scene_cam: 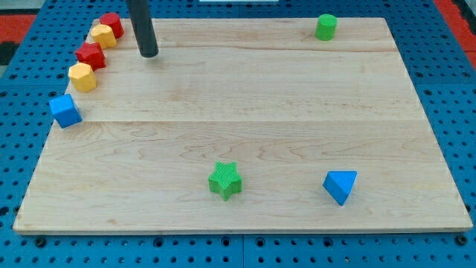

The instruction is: Push the blue cube towards the right side

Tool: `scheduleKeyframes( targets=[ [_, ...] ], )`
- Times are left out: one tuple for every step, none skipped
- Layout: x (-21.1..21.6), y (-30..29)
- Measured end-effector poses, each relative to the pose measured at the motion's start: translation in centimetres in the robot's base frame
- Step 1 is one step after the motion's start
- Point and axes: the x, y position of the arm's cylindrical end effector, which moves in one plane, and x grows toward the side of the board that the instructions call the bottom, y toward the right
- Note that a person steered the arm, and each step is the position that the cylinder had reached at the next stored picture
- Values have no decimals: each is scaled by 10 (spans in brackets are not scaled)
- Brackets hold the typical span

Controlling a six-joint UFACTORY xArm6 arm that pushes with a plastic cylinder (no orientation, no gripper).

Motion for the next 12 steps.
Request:
scheduleKeyframes(
  targets=[
    [75, 40],
    [173, 13],
    [261, -64],
    [252, -142],
    [248, -143],
    [246, -144],
    [226, -141],
    [207, -144],
    [191, -144],
    [158, -143],
    [132, -143],
    [132, -134]
  ],
)
